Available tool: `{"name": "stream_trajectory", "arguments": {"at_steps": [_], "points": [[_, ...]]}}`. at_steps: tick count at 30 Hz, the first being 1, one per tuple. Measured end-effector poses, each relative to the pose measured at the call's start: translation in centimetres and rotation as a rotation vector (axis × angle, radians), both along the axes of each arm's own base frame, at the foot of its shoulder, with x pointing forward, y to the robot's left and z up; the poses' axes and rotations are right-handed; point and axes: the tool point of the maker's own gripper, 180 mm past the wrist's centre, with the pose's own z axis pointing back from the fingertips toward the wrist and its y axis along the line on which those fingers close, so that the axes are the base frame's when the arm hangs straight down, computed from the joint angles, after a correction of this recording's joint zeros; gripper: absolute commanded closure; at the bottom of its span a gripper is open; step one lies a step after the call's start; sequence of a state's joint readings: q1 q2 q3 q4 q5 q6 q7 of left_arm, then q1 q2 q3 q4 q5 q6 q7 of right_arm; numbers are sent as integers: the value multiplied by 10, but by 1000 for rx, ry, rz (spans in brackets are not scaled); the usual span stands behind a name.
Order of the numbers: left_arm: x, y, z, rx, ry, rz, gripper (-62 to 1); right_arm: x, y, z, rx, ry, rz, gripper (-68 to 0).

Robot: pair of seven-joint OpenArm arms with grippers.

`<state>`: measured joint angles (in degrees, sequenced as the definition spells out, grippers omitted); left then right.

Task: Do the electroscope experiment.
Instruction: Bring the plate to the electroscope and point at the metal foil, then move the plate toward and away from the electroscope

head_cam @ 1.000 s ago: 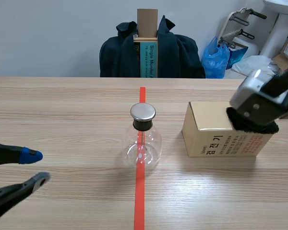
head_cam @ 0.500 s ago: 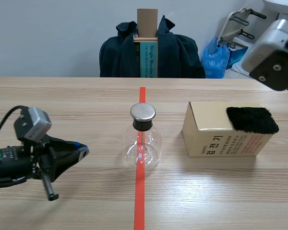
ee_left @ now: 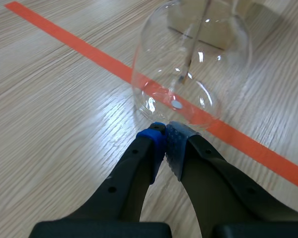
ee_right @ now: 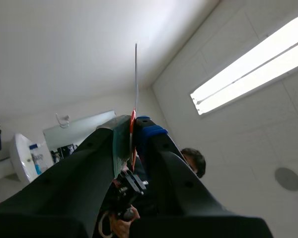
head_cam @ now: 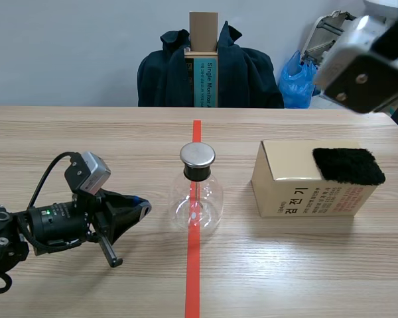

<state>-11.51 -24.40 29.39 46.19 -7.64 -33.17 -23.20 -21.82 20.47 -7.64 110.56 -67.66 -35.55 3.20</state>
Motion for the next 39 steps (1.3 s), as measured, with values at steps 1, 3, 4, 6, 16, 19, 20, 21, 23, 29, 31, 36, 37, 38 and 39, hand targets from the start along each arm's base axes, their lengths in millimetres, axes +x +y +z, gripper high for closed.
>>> {"name": "stream_trajectory", "arguments": {"at_steps": [1, 3, 4, 6, 16, 19, 20, 21, 23, 29, 31, 36, 37, 38, 39], "points": [[0, 0, 0, -1, 1, 0, -28, 4, 7, -9, 6, 23, 20, -6], [1, -2, 1, -8, -4, 1, -28, 12, 25, -31, -14, 68, 64, -6], [2, -3, 2, -9, -5, 1, -28, 17, 34, -43, -30, 93, 86, -6], [2, -4, 2, -11, -6, 1, -28, 24, 49, -67, -55, 141, 120, -6], [2, -4, 2, -11, -5, 0, -28, 27, 74, -168, -95, 379, 178, -6], [2, -4, 2, -11, -5, 0, -28, 22, 78, -185, -98, 423, 187, -7], [2, -4, 2, -11, -5, 0, -28, 21, 78, -186, -99, 425, 189, -7], [2, -3, 2, -11, -5, 1, -28, 20, 78, -187, -98, 427, 188, -7], [2, -3, 2, -11, -5, 1, -28, 20, 77, -188, -99, 430, 187, -7], [2, -4, 2, -11, -5, 0, -28, 18, 82, -189, -108, 430, 218, -7], [2, -4, 2, -11, -5, 0, -28, 15, 87, -189, -117, 429, 247, -7], [2, -4, 2, -11, -5, 0, -28, 6, 102, -191, -145, 429, 337, -7], [1, -4, 2, -10, -5, -1, -28, 3, 105, -192, -151, 430, 355, -7], [1, -4, 2, -10, -5, -1, -28, 1, 107, -193, -156, 431, 371, -7], [1, -4, 2, -10, -5, -1, -28, -2, 109, -192, -160, 427, 387, -7]]}}
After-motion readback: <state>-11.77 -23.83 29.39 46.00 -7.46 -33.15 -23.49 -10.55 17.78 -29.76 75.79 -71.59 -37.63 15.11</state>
